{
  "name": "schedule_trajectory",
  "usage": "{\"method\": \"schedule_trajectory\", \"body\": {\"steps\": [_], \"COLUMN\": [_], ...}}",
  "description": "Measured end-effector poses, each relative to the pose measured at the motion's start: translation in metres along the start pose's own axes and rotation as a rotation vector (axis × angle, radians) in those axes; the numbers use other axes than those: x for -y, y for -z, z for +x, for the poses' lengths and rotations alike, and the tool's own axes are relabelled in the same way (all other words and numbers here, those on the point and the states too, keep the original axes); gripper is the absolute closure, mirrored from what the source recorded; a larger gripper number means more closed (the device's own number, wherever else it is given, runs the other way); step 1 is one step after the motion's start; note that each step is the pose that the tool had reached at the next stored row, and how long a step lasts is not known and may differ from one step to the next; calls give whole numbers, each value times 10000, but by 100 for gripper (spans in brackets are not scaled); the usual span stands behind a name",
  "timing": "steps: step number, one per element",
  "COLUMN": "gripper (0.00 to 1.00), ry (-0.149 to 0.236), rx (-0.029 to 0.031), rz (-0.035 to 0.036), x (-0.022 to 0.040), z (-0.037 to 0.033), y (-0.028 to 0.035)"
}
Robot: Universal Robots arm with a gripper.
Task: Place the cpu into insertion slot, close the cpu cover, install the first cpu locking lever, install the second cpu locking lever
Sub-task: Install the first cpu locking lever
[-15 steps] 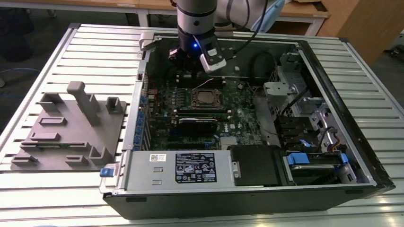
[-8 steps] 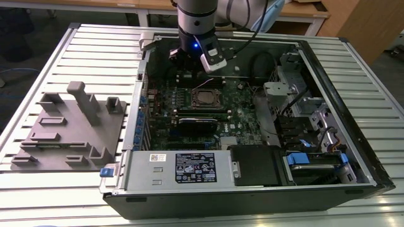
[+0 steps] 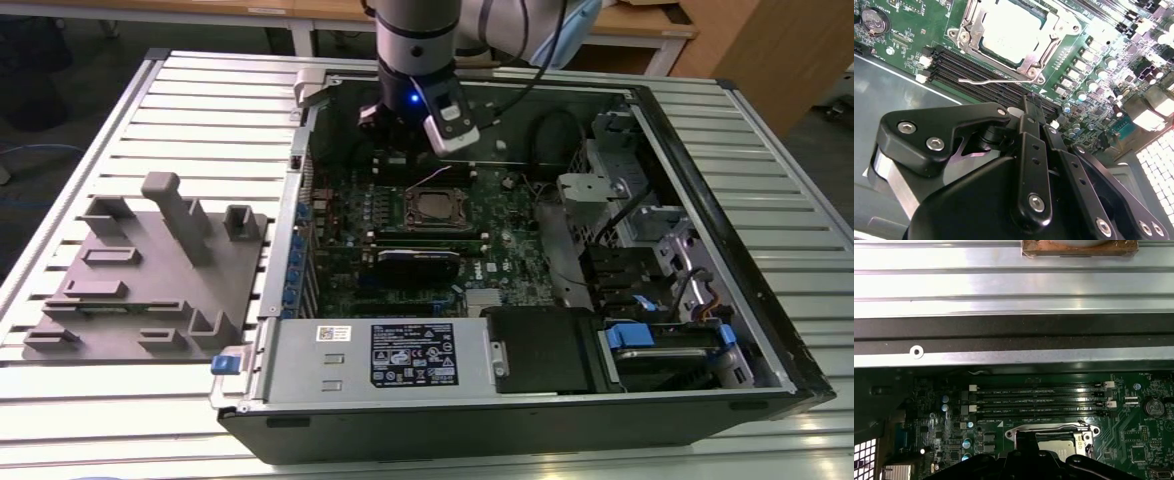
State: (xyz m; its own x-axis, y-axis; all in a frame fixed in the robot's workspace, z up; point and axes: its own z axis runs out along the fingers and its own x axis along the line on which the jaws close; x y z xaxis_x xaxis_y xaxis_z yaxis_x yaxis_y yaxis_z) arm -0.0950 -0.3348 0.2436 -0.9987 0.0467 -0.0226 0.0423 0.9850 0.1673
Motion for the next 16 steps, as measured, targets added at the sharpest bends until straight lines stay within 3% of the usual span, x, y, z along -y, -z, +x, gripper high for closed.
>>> {"method": "schedule_trajectory", "body": {"steps": [16], "gripper": [90], "ry": [0], "rx": [0], "rz": [1], "x": [-19], "z": [-88], "y": [-83]}}
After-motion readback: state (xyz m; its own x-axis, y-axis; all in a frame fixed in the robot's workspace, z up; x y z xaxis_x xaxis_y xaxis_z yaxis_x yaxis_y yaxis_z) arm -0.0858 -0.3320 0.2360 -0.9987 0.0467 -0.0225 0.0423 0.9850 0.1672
